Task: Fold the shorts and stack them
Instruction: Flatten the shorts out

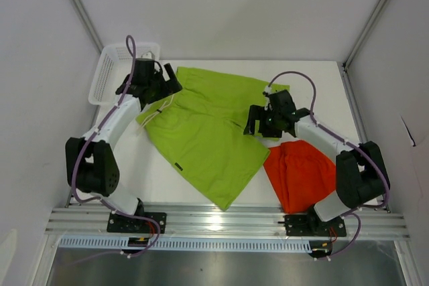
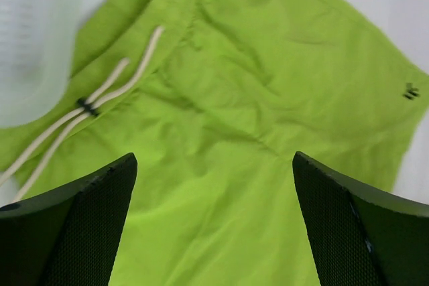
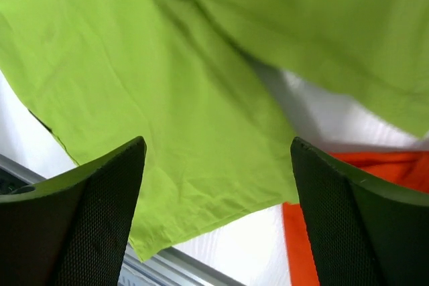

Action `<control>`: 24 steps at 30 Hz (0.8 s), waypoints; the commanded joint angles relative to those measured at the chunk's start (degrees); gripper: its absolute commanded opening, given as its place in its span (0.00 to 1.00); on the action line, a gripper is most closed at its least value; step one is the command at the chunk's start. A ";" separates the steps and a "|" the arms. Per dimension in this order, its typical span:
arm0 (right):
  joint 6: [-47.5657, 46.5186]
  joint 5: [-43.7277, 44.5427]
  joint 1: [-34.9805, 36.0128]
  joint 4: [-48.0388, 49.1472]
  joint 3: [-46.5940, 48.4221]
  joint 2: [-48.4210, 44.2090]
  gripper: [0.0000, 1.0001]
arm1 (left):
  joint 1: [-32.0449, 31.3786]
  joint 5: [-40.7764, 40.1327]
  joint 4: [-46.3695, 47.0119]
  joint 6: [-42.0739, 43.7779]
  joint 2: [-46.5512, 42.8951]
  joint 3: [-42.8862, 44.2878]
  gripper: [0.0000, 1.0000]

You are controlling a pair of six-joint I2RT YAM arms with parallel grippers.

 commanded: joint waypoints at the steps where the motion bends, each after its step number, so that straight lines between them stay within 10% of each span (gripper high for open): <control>1: 1.01 7.57 6.80 1.99 -1.58 -5.03 0.91 | -0.33 -11.29 -5.75 3.94 -3.11 -4.58 0.99; 14: 7.68 26.02 36.51 -1.52 -8.26 -15.57 0.91 | -0.68 -18.60 -5.84 -2.21 -14.17 -18.65 0.99; 24: 9.10 39.99 58.32 -4.76 -13.89 -17.89 0.82 | 8.36 -4.74 -1.37 -5.56 -22.81 -27.79 0.99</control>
